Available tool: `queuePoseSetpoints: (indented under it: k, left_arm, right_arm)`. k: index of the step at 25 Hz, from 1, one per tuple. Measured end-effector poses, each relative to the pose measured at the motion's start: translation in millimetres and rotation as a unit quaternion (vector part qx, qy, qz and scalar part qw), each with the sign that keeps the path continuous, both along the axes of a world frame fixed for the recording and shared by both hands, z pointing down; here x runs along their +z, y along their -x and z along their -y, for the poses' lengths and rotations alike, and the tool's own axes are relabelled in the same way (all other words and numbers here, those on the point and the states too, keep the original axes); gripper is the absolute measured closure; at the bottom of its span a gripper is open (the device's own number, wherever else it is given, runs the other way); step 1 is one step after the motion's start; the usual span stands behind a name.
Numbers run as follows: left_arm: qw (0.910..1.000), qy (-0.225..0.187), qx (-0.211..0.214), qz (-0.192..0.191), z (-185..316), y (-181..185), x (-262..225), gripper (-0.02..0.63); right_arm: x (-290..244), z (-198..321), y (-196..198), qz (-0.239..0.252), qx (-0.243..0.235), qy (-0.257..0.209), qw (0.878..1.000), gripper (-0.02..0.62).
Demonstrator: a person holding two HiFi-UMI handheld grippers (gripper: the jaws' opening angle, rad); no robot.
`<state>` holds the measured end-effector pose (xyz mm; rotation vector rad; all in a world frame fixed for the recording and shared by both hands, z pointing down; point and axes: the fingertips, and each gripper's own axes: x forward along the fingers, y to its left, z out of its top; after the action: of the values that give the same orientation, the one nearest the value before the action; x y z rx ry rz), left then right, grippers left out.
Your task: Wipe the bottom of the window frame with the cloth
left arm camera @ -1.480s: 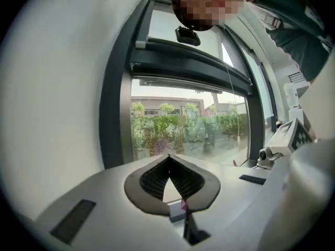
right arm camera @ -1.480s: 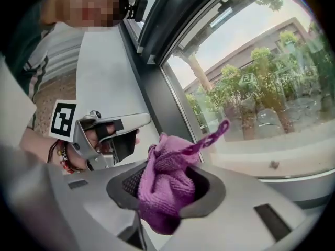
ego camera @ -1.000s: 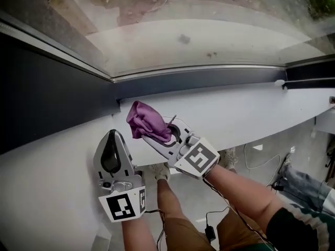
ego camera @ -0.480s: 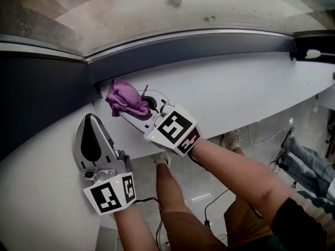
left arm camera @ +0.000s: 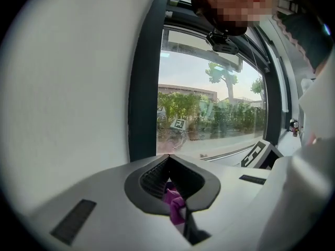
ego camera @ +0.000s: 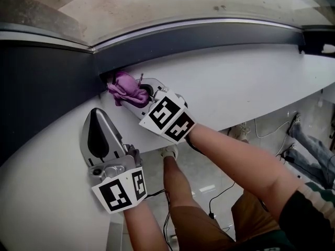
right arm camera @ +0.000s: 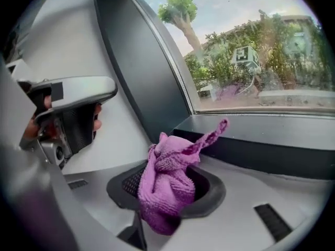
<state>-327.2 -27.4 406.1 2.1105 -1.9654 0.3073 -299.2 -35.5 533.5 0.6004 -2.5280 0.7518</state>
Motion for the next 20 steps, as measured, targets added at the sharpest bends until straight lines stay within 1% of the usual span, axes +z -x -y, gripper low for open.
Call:
queuePoseSetpoints:
  k: [3,6,9,12,15,20]
  left_arm:
    - [1.0,-0.006,0.0,0.002,2.2,1.3,-1.4,0.603]
    - [0.9999,0.002,0.006,0.008,-2.0,-0.6,1.1,0.603]
    - [1.0,0.002,0.004,0.006,1.0,0.1,1.8,0.603]
    - [0.9999,0.007,-0.002,0.012,1.3,0.9,4.0,0.603]
    - [0.9996,0.012,-0.013,0.023,1.0,4.2,5.4,0.603]
    - [0.9991,0.024,-0.015,0.033,2.6,2.8,10.2,0.603]
  right_arm:
    - [9.0,4.3,-5.6,-0.042,0.007,-0.005,0.999,0.443]
    - [12.5,1.2,-9.5,-0.044,0.011,0.006,0.999,0.443]
    - [16.1,2.3,-10.7,-0.05,0.003,0.004,0.999,0.443]
    - [19.3,4.7,-16.6,-0.058,0.009,0.005,0.998,0.443]
    - [21.1,5.0,-19.5,-0.072,0.001,-0.006,0.997,0.443]
    - [23.5,6.2,-22.8,-0.084,-0.003,-0.011,0.996,0.443]
